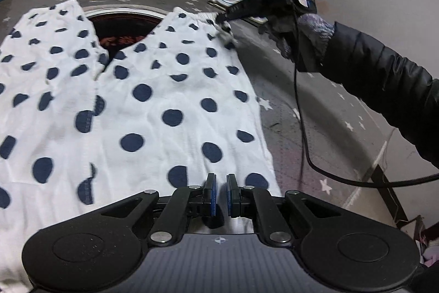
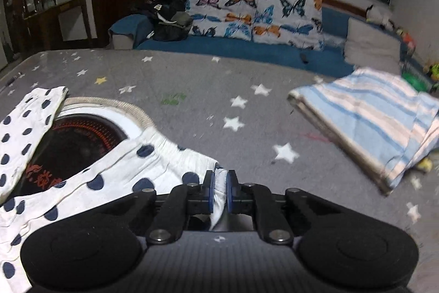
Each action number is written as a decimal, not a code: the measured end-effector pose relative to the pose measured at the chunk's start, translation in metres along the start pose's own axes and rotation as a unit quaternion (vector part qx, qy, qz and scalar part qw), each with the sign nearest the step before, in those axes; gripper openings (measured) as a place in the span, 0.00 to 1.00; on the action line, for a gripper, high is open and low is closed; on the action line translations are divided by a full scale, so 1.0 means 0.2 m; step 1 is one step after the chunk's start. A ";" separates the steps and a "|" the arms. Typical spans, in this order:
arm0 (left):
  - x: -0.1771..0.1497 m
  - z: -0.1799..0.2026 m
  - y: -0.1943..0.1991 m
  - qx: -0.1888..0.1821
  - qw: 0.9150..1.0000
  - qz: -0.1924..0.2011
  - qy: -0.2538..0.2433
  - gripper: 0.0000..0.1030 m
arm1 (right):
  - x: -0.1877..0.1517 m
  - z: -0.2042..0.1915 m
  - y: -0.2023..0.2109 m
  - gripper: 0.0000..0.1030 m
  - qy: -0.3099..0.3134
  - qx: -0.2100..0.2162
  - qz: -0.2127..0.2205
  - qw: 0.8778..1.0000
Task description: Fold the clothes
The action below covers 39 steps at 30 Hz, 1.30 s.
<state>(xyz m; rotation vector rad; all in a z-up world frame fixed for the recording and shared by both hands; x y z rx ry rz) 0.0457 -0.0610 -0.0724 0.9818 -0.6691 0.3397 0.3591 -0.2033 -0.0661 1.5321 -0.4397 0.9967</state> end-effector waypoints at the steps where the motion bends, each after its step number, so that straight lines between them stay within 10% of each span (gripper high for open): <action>1: 0.00 0.00 -0.01 -0.004 1.000 -0.001 -0.001 0.08 | 0.01 0.01 0.00 0.07 0.005 -0.005 0.002 1.000; 17: 0.07 0.05 -0.03 -0.047 0.999 0.012 -0.003 0.09 | 0.03 0.16 0.01 0.19 0.028 -0.059 0.007 0.998; 21: 0.16 -0.04 0.07 -0.019 0.999 0.043 0.007 0.16 | 0.06 0.03 0.06 0.37 0.032 -0.008 0.013 0.999; 27: 0.34 -0.27 0.10 0.051 0.995 0.072 0.038 0.18 | 0.01 -0.20 0.01 0.37 0.031 0.054 -0.008 0.998; 39: 0.52 -0.81 -0.06 0.147 0.981 0.066 0.109 0.16 | -0.03 -0.20 -0.06 0.46 0.035 0.041 -0.027 0.998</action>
Point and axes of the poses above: each gripper's, at about its wrist camera, not at the fingertips, and y roughly against the way its jaws point, z to its right, x to its top, the point moved 9 cm from there along -y, roughly the way its jaws point, and after that the axes turned 6 degrees about z, right-handed, at the moved point
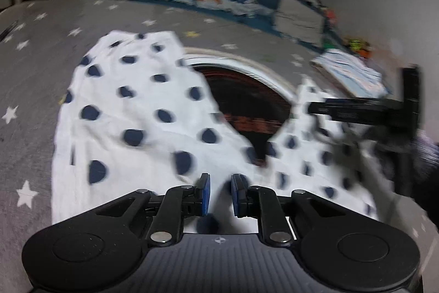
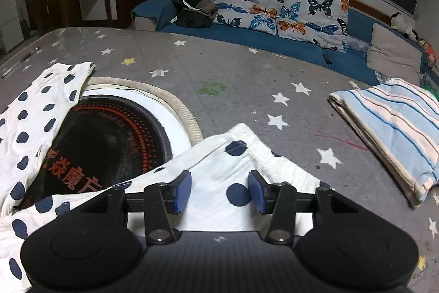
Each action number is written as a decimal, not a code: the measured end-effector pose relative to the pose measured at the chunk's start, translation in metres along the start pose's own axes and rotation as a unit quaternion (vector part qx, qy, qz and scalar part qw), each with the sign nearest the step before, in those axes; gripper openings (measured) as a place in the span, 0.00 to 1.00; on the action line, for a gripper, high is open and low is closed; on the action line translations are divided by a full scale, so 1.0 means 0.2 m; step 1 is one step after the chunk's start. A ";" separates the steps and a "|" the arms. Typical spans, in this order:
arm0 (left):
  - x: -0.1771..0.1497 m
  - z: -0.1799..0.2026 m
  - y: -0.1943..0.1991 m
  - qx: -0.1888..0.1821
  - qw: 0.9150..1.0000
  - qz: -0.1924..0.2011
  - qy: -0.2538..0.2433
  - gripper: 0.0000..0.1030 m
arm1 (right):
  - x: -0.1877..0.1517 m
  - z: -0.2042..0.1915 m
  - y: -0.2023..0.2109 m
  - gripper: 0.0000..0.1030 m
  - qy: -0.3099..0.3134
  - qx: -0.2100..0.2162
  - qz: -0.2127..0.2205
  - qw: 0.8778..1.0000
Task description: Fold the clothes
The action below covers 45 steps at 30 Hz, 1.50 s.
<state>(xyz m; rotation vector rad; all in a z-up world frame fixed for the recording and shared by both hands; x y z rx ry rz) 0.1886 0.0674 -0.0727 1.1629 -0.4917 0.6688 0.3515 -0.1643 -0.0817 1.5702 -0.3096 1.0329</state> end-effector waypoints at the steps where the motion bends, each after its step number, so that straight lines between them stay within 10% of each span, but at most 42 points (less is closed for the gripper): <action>1: 0.00 -0.02 0.00 0.004 1.000 0.006 -0.002 0.16 | 0.00 0.00 0.01 0.46 0.001 0.000 0.001 1.000; 8: -0.04 0.09 0.16 -0.011 0.998 0.025 -0.048 0.31 | -0.01 0.00 0.14 0.53 0.010 0.003 0.008 1.000; 19: -0.53 0.60 0.46 -0.156 0.976 -0.023 -0.153 0.46 | -0.13 0.12 0.26 0.56 -0.029 -0.015 0.007 0.999; 31: -0.80 0.77 0.43 -0.137 0.956 -0.044 -0.255 0.48 | -0.25 0.28 0.31 0.56 -0.077 -0.030 0.005 0.997; 38: -0.80 0.76 0.44 -0.130 0.958 -0.038 -0.252 0.47 | -0.25 0.31 0.33 0.56 -0.085 -0.033 0.010 0.996; 45: -0.66 0.52 0.64 -0.087 0.981 0.022 -0.170 0.49 | -0.24 0.32 0.35 0.56 -0.088 -0.034 0.017 0.995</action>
Point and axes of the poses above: each gripper's, at about its wrist camera, not at the fingertips, and y roughly against the way its jaws point, z to its right, x to its top, the point moved 9 cm from there along -y, roughly the way its jaws point, and after that the axes turned 6 degrees about z, right-handed, at the moved point
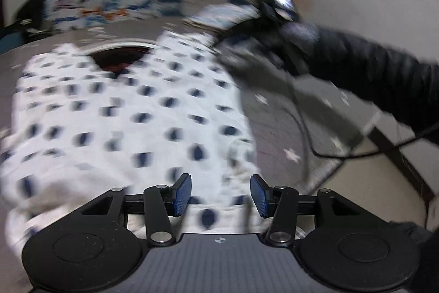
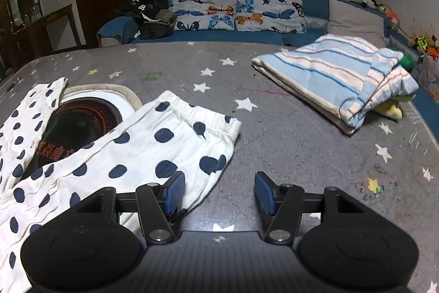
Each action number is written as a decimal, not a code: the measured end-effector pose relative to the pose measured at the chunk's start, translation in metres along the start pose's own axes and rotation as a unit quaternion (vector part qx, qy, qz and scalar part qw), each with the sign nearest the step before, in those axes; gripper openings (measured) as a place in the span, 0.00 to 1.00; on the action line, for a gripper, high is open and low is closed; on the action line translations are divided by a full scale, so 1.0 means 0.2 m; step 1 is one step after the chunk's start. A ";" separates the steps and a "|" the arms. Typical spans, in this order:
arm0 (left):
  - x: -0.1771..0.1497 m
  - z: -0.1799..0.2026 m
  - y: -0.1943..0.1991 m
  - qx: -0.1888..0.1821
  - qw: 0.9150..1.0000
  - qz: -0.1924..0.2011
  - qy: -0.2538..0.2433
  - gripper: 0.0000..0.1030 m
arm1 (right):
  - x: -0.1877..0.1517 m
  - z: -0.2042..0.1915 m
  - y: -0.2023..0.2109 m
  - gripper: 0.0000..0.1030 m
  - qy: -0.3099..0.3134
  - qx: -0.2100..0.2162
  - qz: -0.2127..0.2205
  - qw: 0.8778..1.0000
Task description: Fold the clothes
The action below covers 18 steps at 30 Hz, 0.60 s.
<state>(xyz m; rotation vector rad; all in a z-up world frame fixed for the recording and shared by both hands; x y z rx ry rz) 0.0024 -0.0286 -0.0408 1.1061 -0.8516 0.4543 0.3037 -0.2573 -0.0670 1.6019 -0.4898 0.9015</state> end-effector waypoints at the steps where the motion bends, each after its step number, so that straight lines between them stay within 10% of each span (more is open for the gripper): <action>1: 0.00 -0.05 0.04 0.020 1.000 0.009 0.006 0.49 | 0.00 0.00 0.00 0.56 -0.001 0.000 0.001 1.000; 8: -0.07 -0.42 0.25 0.191 0.981 0.026 0.034 0.49 | 0.00 -0.10 0.06 0.57 0.018 0.021 0.005 1.000; 14: -0.15 -0.48 0.23 0.211 0.977 0.012 0.031 0.48 | -0.04 -0.23 0.14 0.57 0.040 0.049 0.009 0.998; 18: -0.18 -0.49 0.21 0.211 0.977 0.011 0.037 0.12 | -0.05 -0.34 0.23 0.57 0.057 0.076 0.015 0.995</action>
Point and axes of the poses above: each gripper's, at about its wrist camera, not at the fingertips, and y roughly against the way its jaws point, z to its right, x to its top, the point moved 9 cm from there along -y, roughly the way its jaws point, and after that the axes turned 6 degrees about z, right-handed, at the moved point
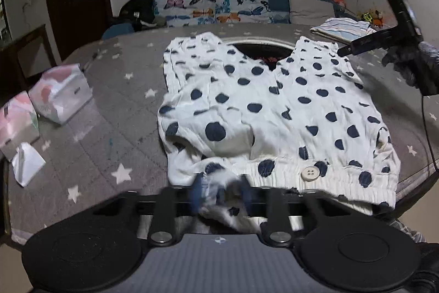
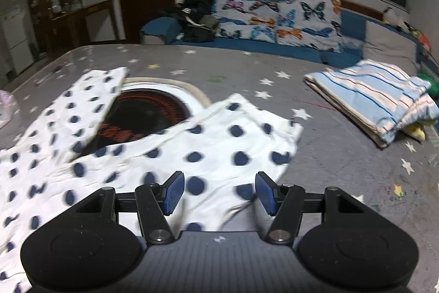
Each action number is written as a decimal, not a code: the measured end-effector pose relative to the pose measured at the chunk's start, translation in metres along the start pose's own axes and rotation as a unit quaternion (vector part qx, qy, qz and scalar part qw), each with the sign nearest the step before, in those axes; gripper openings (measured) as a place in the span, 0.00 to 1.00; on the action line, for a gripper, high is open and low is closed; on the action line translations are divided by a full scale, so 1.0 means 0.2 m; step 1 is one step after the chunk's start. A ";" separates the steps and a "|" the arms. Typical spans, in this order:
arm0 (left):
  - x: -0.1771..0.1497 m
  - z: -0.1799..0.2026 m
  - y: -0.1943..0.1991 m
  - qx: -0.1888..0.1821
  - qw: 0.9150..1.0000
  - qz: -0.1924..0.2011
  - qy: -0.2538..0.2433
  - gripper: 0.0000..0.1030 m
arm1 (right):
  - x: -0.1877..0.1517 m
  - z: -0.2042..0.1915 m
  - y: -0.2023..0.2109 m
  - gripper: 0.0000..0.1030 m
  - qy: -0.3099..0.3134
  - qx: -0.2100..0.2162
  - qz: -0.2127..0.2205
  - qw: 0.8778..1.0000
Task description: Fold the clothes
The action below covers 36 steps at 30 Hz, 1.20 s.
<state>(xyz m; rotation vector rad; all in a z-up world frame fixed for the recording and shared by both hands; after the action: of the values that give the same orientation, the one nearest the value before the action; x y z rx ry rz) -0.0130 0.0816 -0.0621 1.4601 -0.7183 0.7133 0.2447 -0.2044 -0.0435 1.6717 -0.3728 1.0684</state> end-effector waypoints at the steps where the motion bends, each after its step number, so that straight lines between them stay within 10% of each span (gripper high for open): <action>1: 0.00 0.00 0.02 0.001 1.000 0.007 0.003 0.10 | 0.00 -0.04 0.02 0.57 0.005 0.009 0.001 1.000; 6: 0.02 -0.05 0.19 -0.002 0.998 0.055 0.033 0.08 | -0.02 -0.32 0.20 0.57 0.048 0.082 0.008 0.995; 11: -0.11 -0.09 0.21 0.005 0.998 0.015 0.061 0.17 | -0.11 -0.64 0.32 0.57 0.103 0.165 -0.004 0.981; 21: 0.15 -0.11 0.29 -0.017 0.995 0.081 0.064 0.20 | -0.33 -1.25 0.57 0.56 0.208 0.324 -0.030 0.922; 28: 0.24 -0.11 -0.05 -0.060 0.994 0.046 0.079 0.18 | -0.44 -1.40 0.55 0.56 0.234 0.353 -0.049 0.904; 36: 0.10 -0.20 -0.24 -0.029 0.996 0.001 0.085 0.18 | -0.55 -1.52 0.55 0.58 0.261 0.379 -0.069 0.885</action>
<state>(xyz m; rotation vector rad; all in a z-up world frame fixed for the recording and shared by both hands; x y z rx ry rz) 0.0369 0.1214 -0.0744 1.3274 -0.6039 0.8016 -0.0319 -0.0058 -0.0551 1.9231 0.5873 1.6174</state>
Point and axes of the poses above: each gripper's, at about its wrist camera, not at the fingertips, and y roughly against the way its jaws point, z to its right, x to its top, the point moved 9 cm from there along -y, roughly the way its jaws point, and after that the axes turned 6 degrees about z, right-handed, at the moved point
